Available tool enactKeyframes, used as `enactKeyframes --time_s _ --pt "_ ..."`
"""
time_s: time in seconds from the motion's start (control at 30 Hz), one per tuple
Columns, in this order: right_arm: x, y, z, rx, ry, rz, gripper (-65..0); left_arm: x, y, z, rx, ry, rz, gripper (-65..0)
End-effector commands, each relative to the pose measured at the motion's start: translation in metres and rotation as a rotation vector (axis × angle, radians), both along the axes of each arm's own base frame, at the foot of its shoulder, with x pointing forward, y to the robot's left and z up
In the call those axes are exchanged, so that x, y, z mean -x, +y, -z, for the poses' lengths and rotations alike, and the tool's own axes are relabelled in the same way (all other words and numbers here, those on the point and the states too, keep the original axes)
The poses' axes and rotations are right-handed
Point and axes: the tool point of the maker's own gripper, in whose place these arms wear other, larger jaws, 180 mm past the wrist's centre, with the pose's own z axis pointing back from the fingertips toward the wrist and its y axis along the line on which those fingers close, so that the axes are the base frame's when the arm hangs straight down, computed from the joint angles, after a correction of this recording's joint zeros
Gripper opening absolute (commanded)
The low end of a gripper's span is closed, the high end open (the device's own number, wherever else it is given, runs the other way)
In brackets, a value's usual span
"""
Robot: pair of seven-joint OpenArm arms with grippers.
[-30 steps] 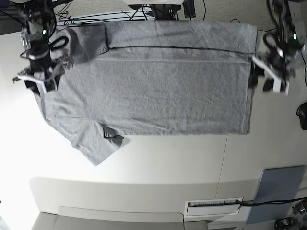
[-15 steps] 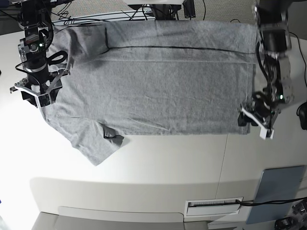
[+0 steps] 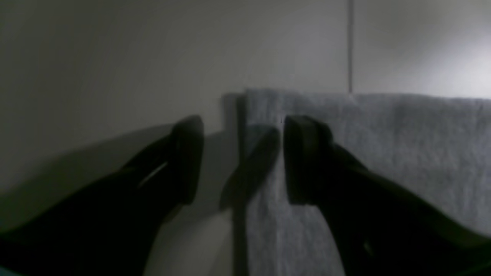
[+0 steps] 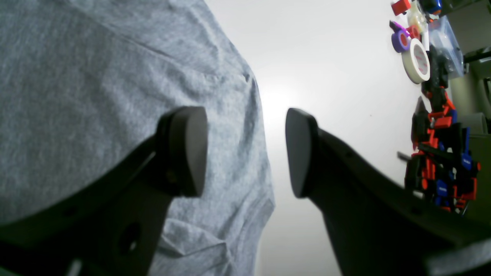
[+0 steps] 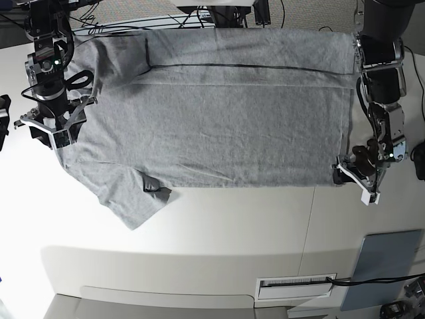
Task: Fold the T-shirt properly
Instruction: 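Move left gripper to the opposite hem corner and grasp it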
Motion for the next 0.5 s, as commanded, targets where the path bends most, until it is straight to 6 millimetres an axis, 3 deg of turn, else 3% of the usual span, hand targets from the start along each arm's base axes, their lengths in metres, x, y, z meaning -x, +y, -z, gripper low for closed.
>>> enactKeyframes --time_s 0.0,0.3,0.47 --pt "-0.008 0.000 -0.016 0.020 -0.062 -0.020 -33.1 -0.011 0.003 -0.016 -0.002 -0.037 0.014 -30.7" --pt "-0.018 0.002 -0.029 0.022 -0.123 -0.036 -33.1 -0.005 -0.027 -0.005 0.043 0.005 0.086 -31.1" --pt "-0.018 0.002 -0.029 0.022 -0.124 -0.035 -33.1 -0.004 -0.025 -0.004 0.036 0.008 0.083 -41.7"
